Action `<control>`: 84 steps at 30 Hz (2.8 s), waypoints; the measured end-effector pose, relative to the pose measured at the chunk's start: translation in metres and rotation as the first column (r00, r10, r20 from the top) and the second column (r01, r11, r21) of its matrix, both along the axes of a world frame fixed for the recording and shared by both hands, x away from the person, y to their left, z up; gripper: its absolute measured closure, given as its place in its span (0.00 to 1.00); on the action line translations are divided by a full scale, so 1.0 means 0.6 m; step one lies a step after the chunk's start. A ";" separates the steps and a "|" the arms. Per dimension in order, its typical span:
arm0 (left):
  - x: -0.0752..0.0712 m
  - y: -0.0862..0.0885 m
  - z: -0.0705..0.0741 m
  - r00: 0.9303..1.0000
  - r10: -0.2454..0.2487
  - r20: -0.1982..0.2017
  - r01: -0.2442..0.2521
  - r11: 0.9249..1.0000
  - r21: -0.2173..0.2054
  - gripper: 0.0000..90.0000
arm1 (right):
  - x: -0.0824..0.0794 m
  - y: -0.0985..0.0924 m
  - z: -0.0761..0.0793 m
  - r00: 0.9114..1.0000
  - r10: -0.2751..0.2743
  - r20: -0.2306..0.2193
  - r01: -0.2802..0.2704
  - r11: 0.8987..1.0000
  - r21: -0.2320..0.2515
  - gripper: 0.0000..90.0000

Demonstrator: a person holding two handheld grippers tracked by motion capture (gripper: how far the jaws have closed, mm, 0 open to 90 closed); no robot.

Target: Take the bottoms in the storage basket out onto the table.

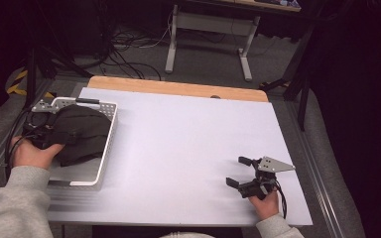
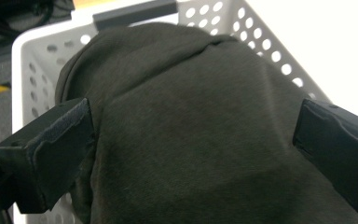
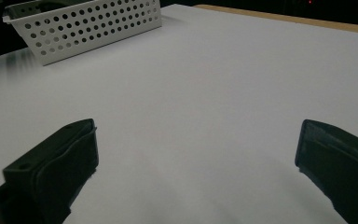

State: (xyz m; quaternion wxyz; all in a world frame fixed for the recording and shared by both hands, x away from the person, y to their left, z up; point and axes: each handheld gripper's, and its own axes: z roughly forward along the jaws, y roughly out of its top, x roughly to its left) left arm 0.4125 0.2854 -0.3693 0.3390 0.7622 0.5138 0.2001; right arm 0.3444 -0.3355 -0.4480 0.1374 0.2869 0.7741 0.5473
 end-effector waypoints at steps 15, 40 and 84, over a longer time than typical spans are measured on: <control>0.029 -0.004 -0.030 0.988 0.018 -0.154 -0.019 1.000 -0.008 0.00 | 0.001 0.001 -0.001 1.000 0.004 -0.004 -0.004 1.000 -0.003 0.00; 0.045 -0.014 -0.061 0.963 0.026 -0.268 -0.031 0.999 -0.015 0.00 | 0.001 0.003 -0.002 1.000 0.010 -0.005 -0.010 1.000 -0.008 0.00; 0.013 -0.021 -0.034 0.997 0.028 -0.074 -0.027 0.999 0.020 0.76 | 0.002 0.004 -0.002 1.000 0.011 -0.005 -0.011 1.000 -0.014 0.00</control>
